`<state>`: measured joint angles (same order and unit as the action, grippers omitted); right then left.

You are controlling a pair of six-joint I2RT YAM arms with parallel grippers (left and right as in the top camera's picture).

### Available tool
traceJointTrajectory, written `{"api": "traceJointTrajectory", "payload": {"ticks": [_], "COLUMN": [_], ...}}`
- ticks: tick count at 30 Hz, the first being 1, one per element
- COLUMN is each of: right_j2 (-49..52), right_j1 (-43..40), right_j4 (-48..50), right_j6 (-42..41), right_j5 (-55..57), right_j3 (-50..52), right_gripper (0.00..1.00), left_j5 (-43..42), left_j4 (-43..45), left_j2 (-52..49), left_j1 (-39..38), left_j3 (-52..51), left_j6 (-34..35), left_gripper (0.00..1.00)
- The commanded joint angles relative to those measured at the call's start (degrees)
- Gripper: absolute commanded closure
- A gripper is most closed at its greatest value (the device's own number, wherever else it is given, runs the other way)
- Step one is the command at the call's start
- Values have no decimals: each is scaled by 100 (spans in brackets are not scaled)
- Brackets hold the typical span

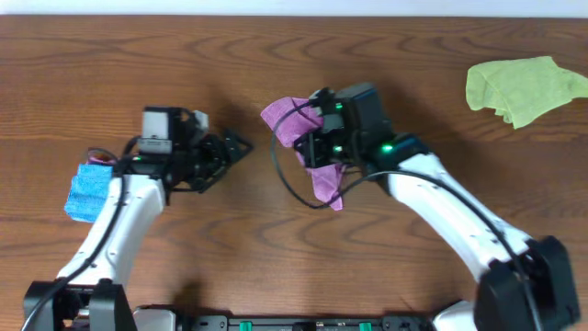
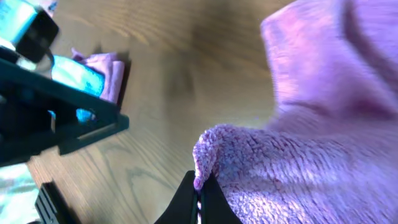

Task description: Fold the cloth

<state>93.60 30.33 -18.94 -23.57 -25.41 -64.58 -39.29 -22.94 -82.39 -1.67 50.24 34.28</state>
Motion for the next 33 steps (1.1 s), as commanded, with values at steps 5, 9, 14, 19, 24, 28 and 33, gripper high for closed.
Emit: {"api": "traceJointTrajectory", "payload": {"ticks": [5, 9, 14, 19, 24, 28, 33], "right_j2": [636, 990, 1303, 1342, 1335, 1231, 890], "right_j1": [772, 1082, 1375, 1547, 1543, 1462, 1064], "right_j4": [791, 1237, 1482, 1558, 1543, 1471, 669], "right_j6": [-629, -887, -1029, -1025, -1027, -1176, -1674], "right_j5": [-85, -212, -271, -236, -251, -310, -96], "right_j3": [-98, -101, -103, -107, -107, -114, -142], "right_gripper": [99, 99, 99, 58, 31, 28, 35], "left_j5": [-387, -385, -378, -363, -358, -354, -267], "left_j4": [-354, -581, -634, -632, -634, -634, -887], "left_j2": [190, 192, 192, 192, 192, 192, 192], "left_j1": [793, 988, 1034, 1034, 1034, 1038, 1106], "left_j3": [105, 105, 105, 105, 105, 105, 105], "left_j6": [-911, -1130, -1209, -1250, -1250, -1250, -1241], "left_gripper": [5, 5, 5, 5, 5, 5, 5]}}
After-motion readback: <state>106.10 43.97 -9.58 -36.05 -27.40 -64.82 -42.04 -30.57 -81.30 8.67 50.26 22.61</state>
